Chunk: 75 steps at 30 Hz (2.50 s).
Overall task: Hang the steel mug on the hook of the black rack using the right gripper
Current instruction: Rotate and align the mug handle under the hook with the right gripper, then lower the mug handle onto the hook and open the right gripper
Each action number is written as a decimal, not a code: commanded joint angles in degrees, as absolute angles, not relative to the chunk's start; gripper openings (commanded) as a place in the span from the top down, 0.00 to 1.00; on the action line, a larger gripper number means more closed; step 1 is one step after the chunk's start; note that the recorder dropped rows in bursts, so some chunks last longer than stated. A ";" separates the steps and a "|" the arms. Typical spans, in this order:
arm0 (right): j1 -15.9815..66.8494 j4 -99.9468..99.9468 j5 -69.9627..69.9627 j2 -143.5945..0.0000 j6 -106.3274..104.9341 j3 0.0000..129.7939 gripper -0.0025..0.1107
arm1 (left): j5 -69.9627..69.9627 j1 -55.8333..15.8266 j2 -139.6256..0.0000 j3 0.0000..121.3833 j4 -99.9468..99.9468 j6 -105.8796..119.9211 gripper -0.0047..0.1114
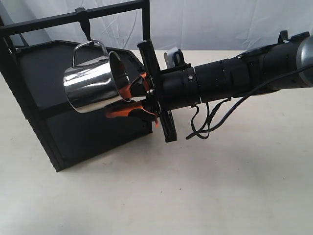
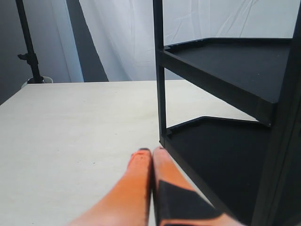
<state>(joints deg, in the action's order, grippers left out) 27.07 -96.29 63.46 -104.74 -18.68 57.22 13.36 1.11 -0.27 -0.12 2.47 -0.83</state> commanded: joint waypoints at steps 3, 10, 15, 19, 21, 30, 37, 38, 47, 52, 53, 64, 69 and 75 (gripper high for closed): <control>27.12 -96.82 63.79 -104.53 -19.55 57.46 0.76 | 13.22 1.04 0.00 0.00 2.43 -0.96 0.95; 27.12 -96.82 63.79 -104.53 -19.87 57.46 0.76 | 13.22 1.04 0.00 0.00 2.43 -0.96 0.95; 27.12 -96.82 63.65 -104.53 -20.07 57.46 0.76 | 13.22 1.04 0.00 0.00 2.43 -0.96 0.95; 27.12 -96.82 63.65 -104.53 -20.92 57.46 0.76 | 13.22 1.04 0.00 0.00 2.43 -0.96 0.95; 27.12 -96.82 63.65 -104.53 -20.92 57.46 0.76 | 13.22 1.04 0.00 0.00 2.43 -0.96 0.95; 27.12 -96.82 64.02 -104.53 -22.07 57.46 0.76 | 13.22 1.04 0.00 0.00 2.43 -0.96 0.95; 27.12 -96.70 64.02 -104.53 -22.34 57.46 0.76 | 13.22 1.04 0.00 0.00 2.43 -0.96 0.95; 27.12 -96.70 64.02 -104.53 -22.34 57.46 0.76 | 13.22 1.04 0.00 0.00 2.43 -0.96 0.95; 27.12 -96.47 63.90 -104.53 -22.71 57.46 0.50 | 13.22 1.04 0.00 0.00 2.43 -0.96 0.95; 27.12 -96.47 63.90 -104.53 -23.19 57.46 0.51 | 13.22 1.04 0.00 0.00 2.43 -0.96 0.95; 27.12 -96.47 63.90 -104.53 -23.19 57.46 0.51 | 13.22 1.04 0.00 0.00 2.43 -0.96 0.95; 25.83 -95.74 63.12 -103.00 -23.19 57.46 0.51 | 13.22 1.04 0.00 0.00 2.43 -0.96 0.95; 24.68 -94.07 62.56 -102.47 -22.93 57.46 0.51 | 13.22 1.04 0.00 0.00 2.43 -0.96 0.95; 24.28 -93.83 62.07 -102.47 -22.83 57.46 0.51 | 13.22 1.04 0.00 0.00 2.43 -0.96 0.95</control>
